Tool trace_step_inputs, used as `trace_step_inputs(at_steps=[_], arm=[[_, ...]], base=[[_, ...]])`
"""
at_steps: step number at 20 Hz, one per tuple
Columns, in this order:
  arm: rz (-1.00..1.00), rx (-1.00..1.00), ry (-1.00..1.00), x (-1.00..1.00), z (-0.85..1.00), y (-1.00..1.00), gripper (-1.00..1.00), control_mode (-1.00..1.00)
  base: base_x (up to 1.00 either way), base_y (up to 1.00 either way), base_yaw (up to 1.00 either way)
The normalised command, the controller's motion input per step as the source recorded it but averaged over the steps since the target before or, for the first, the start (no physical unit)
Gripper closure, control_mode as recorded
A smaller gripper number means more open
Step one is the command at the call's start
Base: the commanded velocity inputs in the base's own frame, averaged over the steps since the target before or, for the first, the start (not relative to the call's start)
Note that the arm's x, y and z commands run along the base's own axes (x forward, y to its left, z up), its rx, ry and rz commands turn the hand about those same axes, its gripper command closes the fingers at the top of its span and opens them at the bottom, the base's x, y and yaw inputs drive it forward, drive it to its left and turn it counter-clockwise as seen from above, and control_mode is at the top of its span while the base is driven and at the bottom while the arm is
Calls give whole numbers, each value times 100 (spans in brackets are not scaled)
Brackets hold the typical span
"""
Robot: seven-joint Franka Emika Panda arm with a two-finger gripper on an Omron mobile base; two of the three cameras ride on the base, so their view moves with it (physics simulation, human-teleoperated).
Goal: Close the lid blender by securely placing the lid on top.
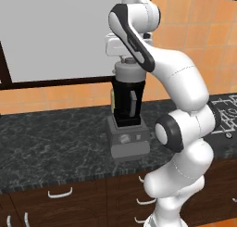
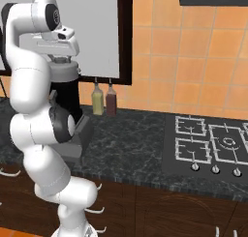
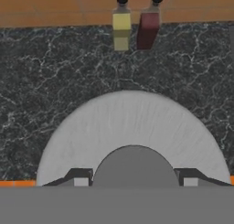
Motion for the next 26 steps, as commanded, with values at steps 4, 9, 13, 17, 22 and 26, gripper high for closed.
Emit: trace_step_inputs(at_steps=[4,9,13,17,22,26], arm=[[0,0,0,24,0,1,100,-100],[0,0,-5,12,0,0,100,-100],[0,0,-11,0,1,0,100,-100],[0,2,-8,0,15,0,100,-100],[0,0,-3,-12,2,0,100,-100],[0,0,0,-18,0,0,100,-100]], base=[[0,0,0],[0,0,0],[0,0,0],[0,0,0],[0,0,0],[0,0,0]])
